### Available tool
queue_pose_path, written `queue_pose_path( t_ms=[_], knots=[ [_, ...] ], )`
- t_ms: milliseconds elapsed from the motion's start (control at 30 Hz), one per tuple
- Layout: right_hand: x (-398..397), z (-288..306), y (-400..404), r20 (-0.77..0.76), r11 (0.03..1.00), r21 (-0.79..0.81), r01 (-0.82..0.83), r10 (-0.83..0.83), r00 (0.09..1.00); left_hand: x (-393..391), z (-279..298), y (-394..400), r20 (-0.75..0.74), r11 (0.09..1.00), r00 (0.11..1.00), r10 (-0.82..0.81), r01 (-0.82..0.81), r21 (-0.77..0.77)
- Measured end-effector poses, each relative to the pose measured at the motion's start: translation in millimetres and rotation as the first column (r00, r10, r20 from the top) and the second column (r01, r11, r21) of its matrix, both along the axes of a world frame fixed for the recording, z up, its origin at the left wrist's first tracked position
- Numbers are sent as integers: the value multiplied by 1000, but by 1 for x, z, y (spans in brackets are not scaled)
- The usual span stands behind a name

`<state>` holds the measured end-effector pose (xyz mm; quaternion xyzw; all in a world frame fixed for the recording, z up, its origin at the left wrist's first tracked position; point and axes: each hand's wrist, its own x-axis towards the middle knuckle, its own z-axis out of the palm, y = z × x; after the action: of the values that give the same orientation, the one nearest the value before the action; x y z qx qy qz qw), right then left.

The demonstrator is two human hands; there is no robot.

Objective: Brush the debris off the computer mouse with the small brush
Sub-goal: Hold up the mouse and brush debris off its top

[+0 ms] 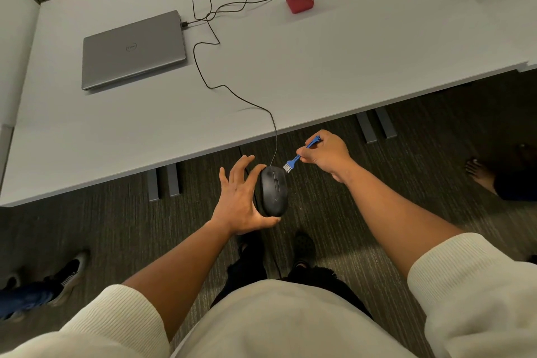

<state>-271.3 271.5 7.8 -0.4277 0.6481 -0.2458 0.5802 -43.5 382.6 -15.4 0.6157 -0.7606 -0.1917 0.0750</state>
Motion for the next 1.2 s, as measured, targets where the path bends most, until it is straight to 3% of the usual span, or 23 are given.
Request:
queue_pose_path(
  t_ms=[100,233,433,567,733,867,1067,1200],
  knots=[
    [0,1,-1,72,999,-7,51,-50,996,0,0,-2,-4,1000,1000,-1,1,3],
    [2,6,-1,205,999,30,-21,14,979,-2,1,-4,2,1000,1000,0,0,4],
    [0,2,-1,33,1000,-21,16,-15,999,0,2,-6,34,1000,999,15,-15,21],
    [-9,8,-1,231,999,37,-36,27,973,-4,4,-12,77,999,996,37,-38,15],
    [-9,16,-1,401,963,87,-255,201,894,-12,6,-22,100,997,992,71,-71,-7],
    [-12,16,2,319,939,66,-337,300,899,-16,6,-27,107,998,992,68,-68,-7],
    [-20,11,0,131,977,-33,-208,211,969,-16,4,-24,123,997,990,71,-74,16],
    [-15,16,2,221,971,-36,-237,239,945,-17,4,-21,121,997,990,73,-77,30]
  ],
)
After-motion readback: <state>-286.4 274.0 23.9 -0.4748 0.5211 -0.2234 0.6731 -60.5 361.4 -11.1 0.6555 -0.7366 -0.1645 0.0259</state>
